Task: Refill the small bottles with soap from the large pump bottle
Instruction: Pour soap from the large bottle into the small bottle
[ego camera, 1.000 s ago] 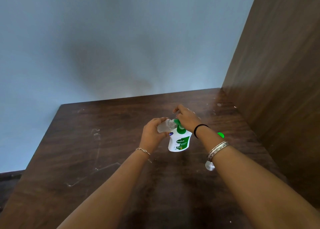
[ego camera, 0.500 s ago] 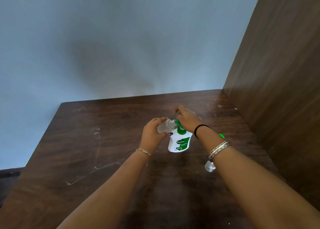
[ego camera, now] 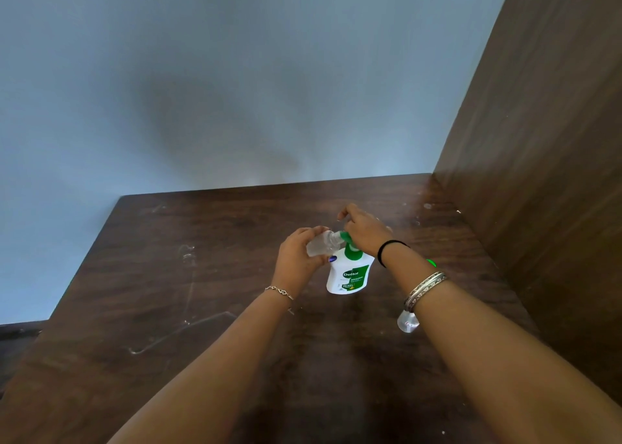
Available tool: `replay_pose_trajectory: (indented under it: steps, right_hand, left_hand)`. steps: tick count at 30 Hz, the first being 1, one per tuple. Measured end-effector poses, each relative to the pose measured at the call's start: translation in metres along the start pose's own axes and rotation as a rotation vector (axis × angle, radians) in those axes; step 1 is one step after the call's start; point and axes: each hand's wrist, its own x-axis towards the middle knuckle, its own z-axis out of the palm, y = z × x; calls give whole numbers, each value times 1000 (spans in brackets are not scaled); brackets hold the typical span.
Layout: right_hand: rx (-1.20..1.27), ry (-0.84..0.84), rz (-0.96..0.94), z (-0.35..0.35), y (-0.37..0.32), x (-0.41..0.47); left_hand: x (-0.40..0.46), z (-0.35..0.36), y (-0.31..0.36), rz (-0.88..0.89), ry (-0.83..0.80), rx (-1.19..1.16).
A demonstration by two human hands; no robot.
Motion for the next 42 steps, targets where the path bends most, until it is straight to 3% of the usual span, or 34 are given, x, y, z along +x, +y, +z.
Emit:
replay_pose_trajectory:
  steps: [42]
  right_hand:
    - [23, 28, -2, 3, 1, 5]
  left_hand:
    - [3, 0, -2, -38, 2, -50]
